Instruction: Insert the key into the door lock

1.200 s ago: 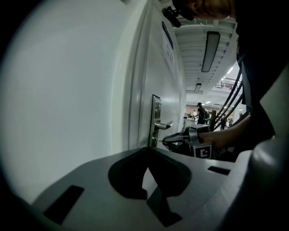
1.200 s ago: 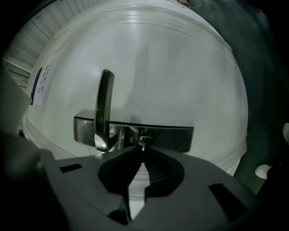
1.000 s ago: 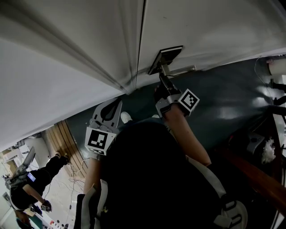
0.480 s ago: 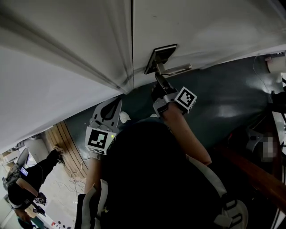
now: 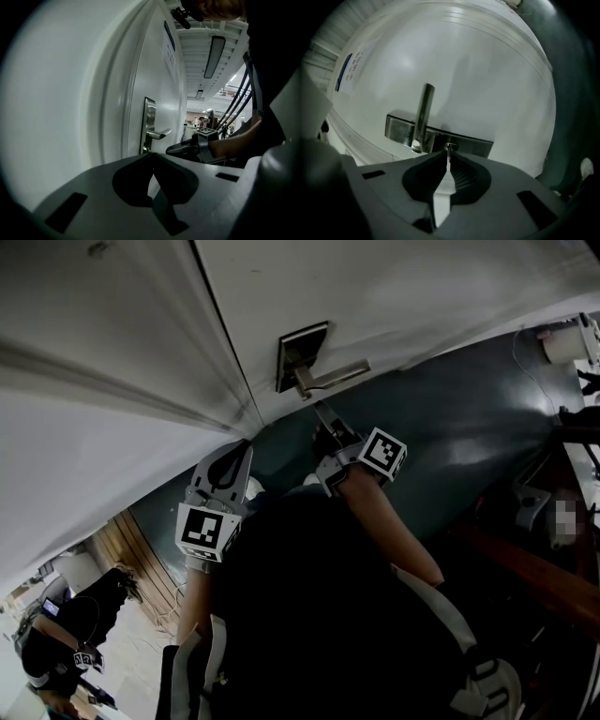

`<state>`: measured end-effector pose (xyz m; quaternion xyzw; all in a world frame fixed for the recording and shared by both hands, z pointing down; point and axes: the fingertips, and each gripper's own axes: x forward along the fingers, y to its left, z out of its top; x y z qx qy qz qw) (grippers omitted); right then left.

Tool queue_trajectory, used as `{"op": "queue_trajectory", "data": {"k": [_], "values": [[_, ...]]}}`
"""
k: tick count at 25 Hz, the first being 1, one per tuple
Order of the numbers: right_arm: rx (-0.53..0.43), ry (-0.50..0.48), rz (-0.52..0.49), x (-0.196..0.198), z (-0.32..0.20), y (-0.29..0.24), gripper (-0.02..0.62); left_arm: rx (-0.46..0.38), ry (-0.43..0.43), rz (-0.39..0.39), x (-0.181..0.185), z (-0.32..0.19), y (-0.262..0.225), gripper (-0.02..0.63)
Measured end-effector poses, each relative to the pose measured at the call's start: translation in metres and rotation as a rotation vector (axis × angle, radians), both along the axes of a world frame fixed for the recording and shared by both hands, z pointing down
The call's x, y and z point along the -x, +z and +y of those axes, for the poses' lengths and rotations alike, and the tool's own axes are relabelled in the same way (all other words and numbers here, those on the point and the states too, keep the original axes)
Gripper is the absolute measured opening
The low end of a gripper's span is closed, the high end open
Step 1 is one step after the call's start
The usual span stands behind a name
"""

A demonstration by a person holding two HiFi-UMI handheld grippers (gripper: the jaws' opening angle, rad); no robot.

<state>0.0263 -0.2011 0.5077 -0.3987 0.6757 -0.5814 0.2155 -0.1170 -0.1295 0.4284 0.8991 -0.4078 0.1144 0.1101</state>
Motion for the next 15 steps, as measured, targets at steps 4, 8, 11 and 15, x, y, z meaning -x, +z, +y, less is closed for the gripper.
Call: {"op": "queue_trajectory", "data": {"k": [4, 8, 11, 15], "values": [[-0.075, 0.003, 0.063, -0.015, 0.006, -0.017, 0.032, 0.004, 0.038, 0.018, -0.014, -0.002, 0.000, 0.008], [-0.149, -0.014, 0.184, -0.030, 0.017, -0.035, 0.029, -0.009, 0.081, 0.013, -0.028, -0.004, 0.004, 0.008], [-0.211, -0.037, 0.321, -0.042, 0.027, -0.045, 0.026, -0.015, 0.103, 0.015, -0.040, -0.006, 0.005, 0.008], [-0.302, -0.056, 0.488, -0.055, 0.040, -0.069, 0.025, -0.029, 0.140, 0.015, -0.055, -0.007, 0.003, 0.008]]}}
